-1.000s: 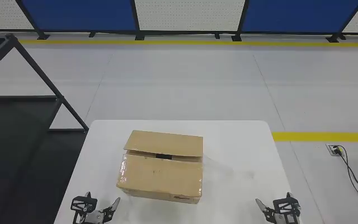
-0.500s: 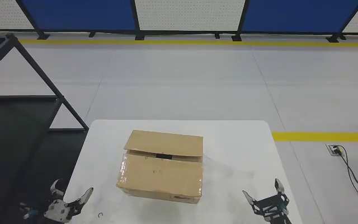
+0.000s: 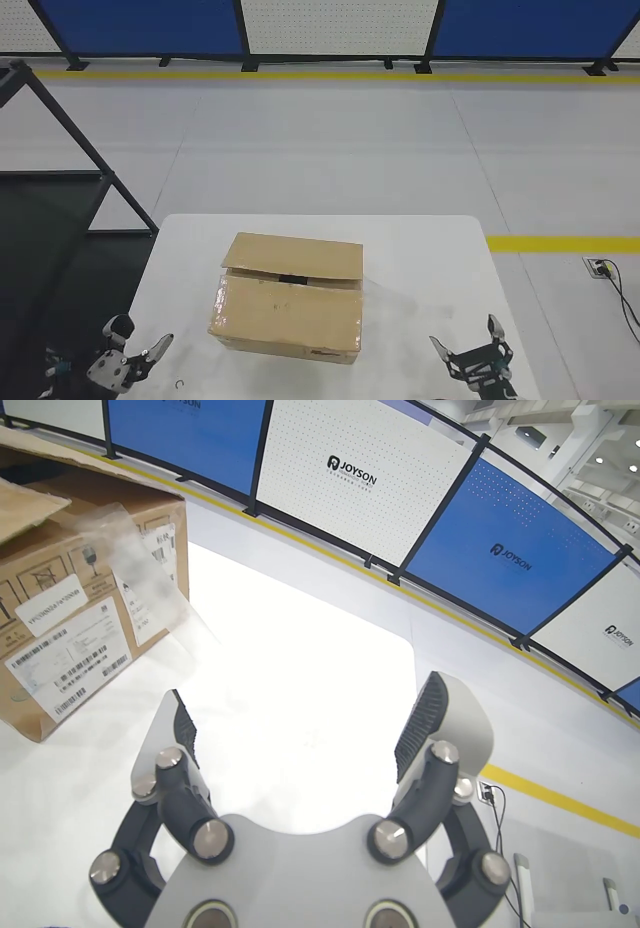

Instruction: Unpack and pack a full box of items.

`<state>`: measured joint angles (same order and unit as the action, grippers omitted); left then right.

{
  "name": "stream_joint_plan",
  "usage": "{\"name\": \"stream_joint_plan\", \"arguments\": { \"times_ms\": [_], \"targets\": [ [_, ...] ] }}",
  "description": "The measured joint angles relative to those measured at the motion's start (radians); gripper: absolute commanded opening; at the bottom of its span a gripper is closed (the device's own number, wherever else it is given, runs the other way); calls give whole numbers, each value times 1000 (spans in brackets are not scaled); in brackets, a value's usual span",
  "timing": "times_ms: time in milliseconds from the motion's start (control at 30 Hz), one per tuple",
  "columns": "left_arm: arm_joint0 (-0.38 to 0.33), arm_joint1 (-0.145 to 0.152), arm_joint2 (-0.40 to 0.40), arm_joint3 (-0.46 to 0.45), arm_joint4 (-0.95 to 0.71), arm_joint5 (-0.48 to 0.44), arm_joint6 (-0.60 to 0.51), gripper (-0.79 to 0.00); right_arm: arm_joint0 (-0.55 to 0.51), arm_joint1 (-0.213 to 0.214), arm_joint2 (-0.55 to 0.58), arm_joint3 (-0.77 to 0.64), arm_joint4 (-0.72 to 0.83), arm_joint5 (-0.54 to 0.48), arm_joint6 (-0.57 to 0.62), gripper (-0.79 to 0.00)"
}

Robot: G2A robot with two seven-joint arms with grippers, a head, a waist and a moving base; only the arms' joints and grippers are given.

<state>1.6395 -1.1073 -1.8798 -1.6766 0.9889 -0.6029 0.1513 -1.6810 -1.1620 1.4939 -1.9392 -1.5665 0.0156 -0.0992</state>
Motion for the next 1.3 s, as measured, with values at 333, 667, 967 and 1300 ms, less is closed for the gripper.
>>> {"name": "stream_joint_plan", "arguments": {
  "times_ms": [333,667,967,1300],
  "targets": [
    [-145,-7,122,28,31,146,-130,0,56,-10,-102,74,-171,30,-55,0],
    [-223,-10,224,93,135,153,-132,0,72,-20,-128,112,-175,63,-81,0],
    [-173,-9,229,68,139,122,-97,0,91,-23,-124,95,-188,48,-79,0],
    [-76,-7,198,-6,135,116,-34,0,136,-21,-119,78,-149,-87,-61,0]
  ]
}}
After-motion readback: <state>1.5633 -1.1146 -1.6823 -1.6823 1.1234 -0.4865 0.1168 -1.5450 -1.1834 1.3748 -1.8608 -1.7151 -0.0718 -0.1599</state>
